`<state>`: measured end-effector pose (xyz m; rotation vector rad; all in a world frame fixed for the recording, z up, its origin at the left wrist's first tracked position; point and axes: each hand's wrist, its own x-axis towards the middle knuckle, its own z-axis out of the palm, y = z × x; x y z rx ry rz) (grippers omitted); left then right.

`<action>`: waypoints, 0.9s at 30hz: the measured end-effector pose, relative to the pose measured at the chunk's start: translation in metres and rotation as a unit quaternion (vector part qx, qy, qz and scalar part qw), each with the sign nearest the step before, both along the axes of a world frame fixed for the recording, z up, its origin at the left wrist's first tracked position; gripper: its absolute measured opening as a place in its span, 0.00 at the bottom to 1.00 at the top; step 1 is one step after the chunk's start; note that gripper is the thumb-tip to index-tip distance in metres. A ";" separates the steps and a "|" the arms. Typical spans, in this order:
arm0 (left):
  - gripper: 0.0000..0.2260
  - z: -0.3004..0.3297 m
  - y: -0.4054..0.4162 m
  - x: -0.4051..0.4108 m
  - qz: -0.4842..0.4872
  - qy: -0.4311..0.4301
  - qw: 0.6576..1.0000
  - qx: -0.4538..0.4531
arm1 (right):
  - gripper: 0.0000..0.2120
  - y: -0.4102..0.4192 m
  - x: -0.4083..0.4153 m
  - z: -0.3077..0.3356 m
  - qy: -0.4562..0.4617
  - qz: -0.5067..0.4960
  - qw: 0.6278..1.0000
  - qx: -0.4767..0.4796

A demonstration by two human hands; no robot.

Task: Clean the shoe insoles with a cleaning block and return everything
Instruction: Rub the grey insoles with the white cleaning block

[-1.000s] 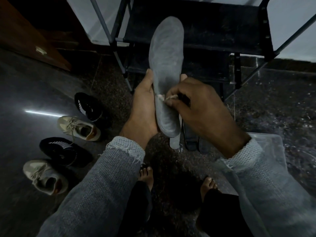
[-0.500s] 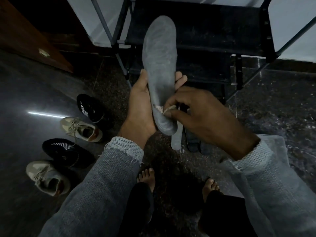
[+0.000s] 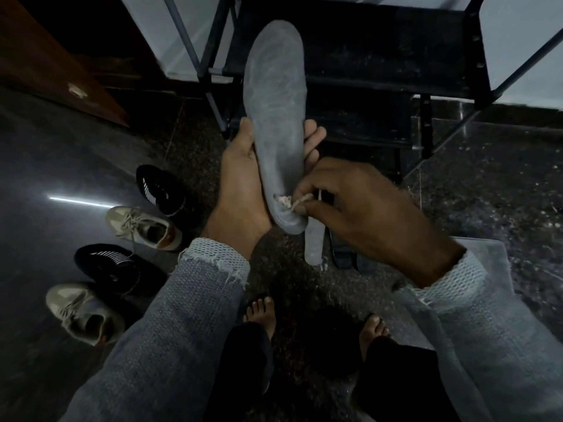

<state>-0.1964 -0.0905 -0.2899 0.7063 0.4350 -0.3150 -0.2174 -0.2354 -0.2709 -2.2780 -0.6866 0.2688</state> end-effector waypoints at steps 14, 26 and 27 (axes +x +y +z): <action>0.32 -0.006 0.002 0.004 -0.021 -0.008 1.000 0.006 | 0.01 0.002 -0.006 -0.008 0.018 -0.075 0.996 0.039; 0.34 0.005 -0.005 0.000 -0.066 -0.022 0.998 -0.003 | 0.02 0.009 0.001 -0.017 0.080 -0.218 0.956 0.178; 0.36 0.006 -0.005 -0.002 -0.071 -0.022 0.997 -0.011 | 0.02 0.009 0.002 -0.017 0.074 -0.220 0.957 0.176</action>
